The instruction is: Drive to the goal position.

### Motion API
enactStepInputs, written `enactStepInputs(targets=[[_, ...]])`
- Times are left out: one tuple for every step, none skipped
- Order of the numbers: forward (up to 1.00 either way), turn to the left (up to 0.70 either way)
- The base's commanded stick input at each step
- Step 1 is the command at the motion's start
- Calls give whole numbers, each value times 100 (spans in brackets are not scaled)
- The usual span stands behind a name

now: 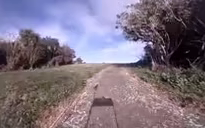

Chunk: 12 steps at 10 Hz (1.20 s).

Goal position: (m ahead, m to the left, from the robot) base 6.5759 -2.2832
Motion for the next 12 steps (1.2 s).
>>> enactStepInputs(targets=[[70,-13],[70,-13],[70,-13],[70,-13],[70,-13],[70,-13],[70,-13],[70,-13],[70,-13],[70,-13],[70,-13],[70,-13]])
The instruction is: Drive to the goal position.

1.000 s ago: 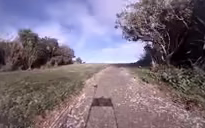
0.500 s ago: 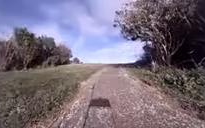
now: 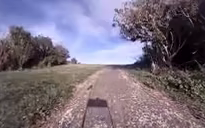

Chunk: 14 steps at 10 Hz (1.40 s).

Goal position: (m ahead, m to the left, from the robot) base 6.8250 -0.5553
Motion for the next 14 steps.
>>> enactStepInputs(targets=[[70,-12],[70,-10],[70,0],[70,0],[70,0],[70,0],[70,0],[70,0],[70,0],[70,0],[70,0],[70,0],[70,0],[70,0]])
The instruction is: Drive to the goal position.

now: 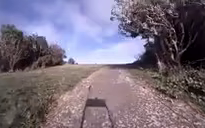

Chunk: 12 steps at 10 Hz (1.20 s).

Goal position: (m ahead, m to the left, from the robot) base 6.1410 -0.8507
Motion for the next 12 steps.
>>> enactStepInputs(targets=[[70,0],[70,0],[70,0],[70,0],[70,0],[70,0],[70,0],[70,0],[70,0],[70,0],[70,0],[70,0]])
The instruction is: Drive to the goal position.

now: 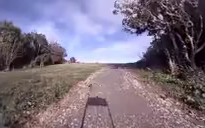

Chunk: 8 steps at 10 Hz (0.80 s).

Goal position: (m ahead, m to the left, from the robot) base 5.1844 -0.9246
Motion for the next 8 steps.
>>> enactStepInputs(targets=[[70,-1],[70,-12],[70,-13],[70,-14],[70,-14],[70,-14],[70,-14],[70,-14]])
